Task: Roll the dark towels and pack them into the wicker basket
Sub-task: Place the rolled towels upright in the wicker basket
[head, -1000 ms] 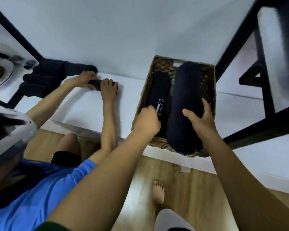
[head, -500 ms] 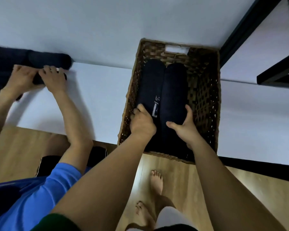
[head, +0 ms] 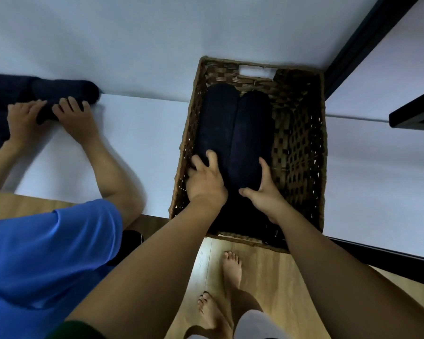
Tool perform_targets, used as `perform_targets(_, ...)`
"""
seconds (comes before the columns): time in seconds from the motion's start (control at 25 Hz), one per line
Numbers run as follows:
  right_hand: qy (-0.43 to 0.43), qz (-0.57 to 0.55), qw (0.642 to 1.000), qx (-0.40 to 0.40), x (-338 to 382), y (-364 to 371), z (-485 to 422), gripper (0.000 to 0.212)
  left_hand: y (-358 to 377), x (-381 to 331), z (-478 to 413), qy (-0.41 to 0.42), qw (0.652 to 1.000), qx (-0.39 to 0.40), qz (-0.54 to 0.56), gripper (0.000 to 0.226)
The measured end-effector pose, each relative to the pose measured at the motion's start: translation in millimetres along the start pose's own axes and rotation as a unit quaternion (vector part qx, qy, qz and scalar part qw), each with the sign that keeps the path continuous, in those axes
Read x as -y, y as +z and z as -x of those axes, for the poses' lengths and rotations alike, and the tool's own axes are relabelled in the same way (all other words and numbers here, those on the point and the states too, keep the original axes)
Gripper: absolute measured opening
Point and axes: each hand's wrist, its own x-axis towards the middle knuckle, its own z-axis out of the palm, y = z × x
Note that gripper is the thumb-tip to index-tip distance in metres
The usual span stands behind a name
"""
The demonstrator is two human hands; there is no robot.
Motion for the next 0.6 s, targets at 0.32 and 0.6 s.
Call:
perform_targets(0.32, 0.031, 0.178, 0.984, -0.002, 14, 12, -2, 0.102, 4, -1, 12, -0.032, 0.994, 0.103, 0.018, 0.103)
perform_targets(0.6, -0.157, 0.262, 0.946, -0.11, 44, 14, 103, 0.068, -46, 32, 121, 0.088, 0.971, -0.069, 0.213, 0.063)
